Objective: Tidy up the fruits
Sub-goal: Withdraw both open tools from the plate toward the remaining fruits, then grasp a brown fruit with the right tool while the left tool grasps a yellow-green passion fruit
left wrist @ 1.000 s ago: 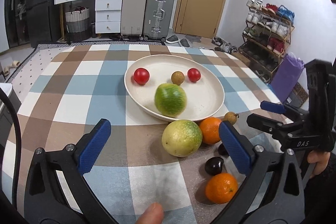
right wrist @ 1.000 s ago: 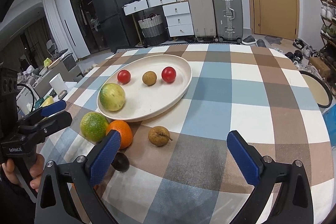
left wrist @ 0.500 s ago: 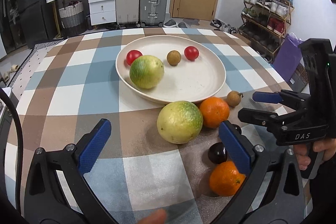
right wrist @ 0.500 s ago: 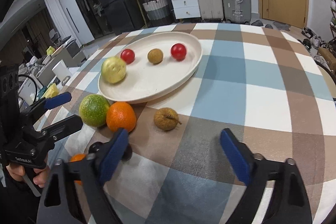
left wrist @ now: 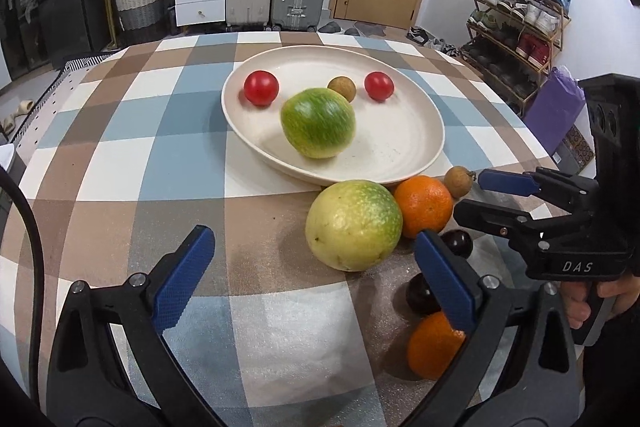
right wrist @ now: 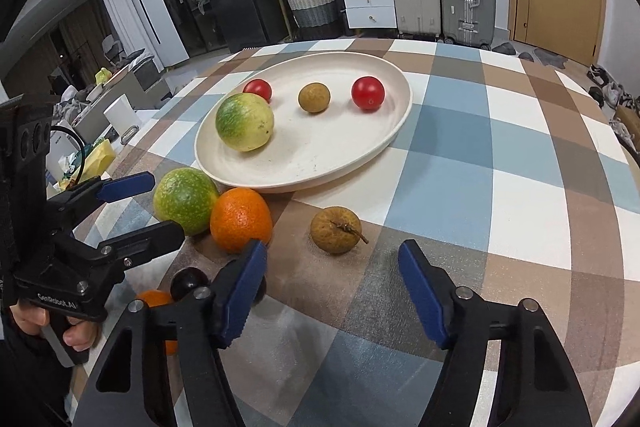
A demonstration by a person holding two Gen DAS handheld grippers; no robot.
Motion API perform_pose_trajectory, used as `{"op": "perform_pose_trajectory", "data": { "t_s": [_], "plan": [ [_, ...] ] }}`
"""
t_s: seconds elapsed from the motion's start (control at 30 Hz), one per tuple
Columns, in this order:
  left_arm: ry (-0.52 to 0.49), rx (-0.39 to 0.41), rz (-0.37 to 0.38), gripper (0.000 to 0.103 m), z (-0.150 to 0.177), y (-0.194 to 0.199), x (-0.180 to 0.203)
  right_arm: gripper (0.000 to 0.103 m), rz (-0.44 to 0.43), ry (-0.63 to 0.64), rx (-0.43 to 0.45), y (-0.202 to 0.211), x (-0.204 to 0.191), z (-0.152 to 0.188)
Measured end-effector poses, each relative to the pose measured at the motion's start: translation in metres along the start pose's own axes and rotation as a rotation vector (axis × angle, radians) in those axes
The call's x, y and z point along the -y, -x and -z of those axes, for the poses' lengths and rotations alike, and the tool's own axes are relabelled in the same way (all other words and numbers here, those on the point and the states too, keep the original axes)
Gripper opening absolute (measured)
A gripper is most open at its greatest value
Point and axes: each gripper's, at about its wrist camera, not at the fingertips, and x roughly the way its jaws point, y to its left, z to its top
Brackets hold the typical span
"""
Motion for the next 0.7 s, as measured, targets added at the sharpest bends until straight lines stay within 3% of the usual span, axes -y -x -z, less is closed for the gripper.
{"op": "perform_pose_trajectory", "data": {
  "t_s": [0.47,0.6,0.7],
  "plan": [
    [-0.012,-0.016,0.002,0.100,-0.001,-0.006,0.008,0.059,-0.002,0.006,0.012,-0.003,-0.003,-0.007],
    [-0.006,-0.021,0.016,0.093,-0.002,-0.008,0.007,0.057,-0.001,0.004,0.012,-0.003,-0.003,-0.007],
    [0.001,-0.035,0.023,0.078,-0.002,-0.011,0.006,0.054,0.006,0.004,0.011,-0.004,-0.003,-0.007]
  ]
}}
